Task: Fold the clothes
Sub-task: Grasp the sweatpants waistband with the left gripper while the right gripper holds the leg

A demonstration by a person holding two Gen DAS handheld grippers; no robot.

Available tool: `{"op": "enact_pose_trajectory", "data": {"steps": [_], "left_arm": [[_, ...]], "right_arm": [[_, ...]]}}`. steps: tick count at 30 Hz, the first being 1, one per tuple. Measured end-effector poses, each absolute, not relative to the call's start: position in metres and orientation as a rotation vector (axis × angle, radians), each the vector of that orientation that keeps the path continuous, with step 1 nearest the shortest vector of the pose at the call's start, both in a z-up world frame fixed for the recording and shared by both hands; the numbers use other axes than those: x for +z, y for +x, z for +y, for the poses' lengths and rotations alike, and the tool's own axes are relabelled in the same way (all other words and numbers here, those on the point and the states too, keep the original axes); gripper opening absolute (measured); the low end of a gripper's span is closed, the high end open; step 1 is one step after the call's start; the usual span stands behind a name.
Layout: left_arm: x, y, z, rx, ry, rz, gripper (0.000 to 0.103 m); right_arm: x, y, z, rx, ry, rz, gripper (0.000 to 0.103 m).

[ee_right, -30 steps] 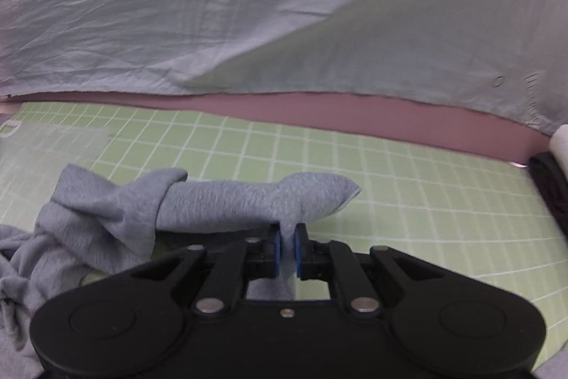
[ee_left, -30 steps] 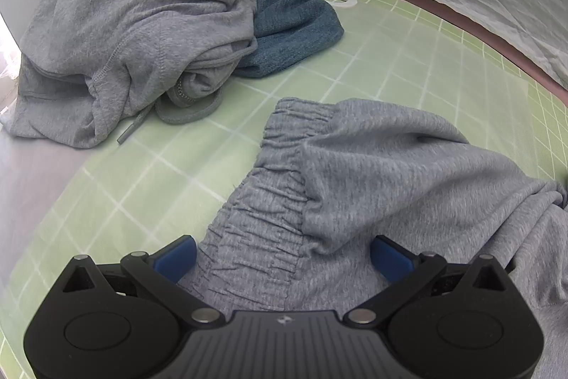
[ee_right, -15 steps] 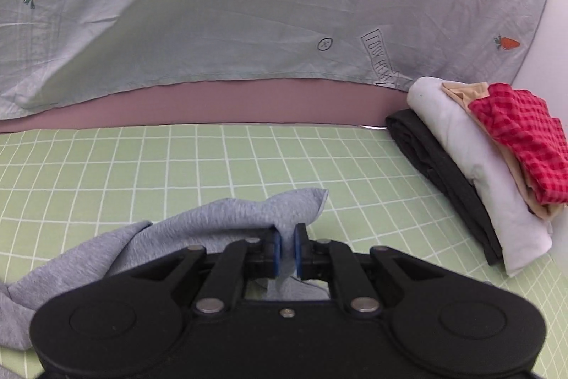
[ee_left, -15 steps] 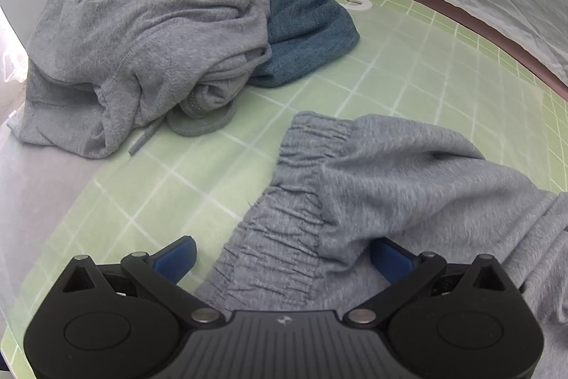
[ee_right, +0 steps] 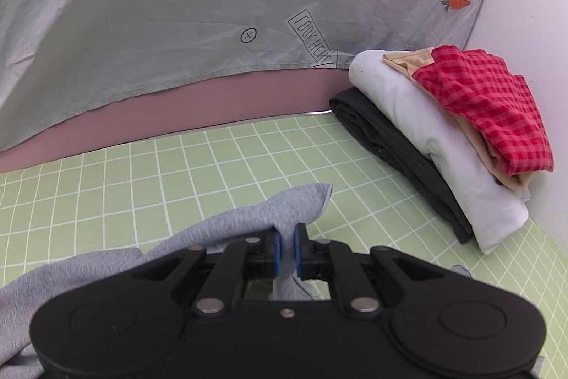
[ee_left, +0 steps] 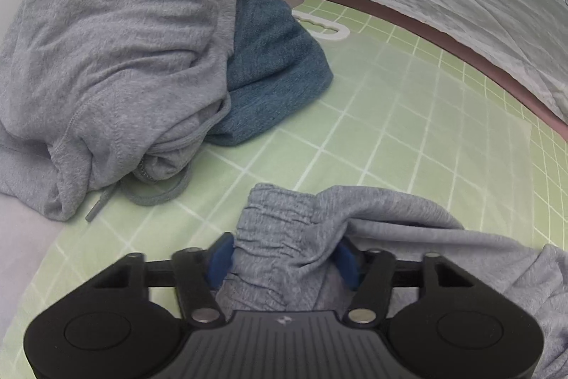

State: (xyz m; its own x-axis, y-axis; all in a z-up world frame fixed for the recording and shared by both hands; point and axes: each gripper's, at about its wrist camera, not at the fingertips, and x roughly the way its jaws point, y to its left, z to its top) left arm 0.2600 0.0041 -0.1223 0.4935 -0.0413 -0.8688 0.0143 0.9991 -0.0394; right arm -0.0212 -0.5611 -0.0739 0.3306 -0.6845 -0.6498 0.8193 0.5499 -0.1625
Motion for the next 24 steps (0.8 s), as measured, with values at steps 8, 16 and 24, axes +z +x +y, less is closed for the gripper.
{"op": "enact_pose_trajectory", "data": {"steps": [8,16,24], "left_arm": [[-0.075,0.283,0.006,0.024,-0.041,0.875,0.033],[-0.081,0.295,0.014,0.088,-0.045,0.878,0.032],[-0.09,0.29,0.016,0.098,-0.031,0.899,0.033]], "right_arm": [[-0.054,-0.016,-0.568,-0.996,0.138,0.669,0.008],[-0.079,-0.028,-0.593,-1.051,0.229,0.798,0.01],[-0.083,-0.038,-0.575,-1.003,0.218,0.738,0.053]]}}
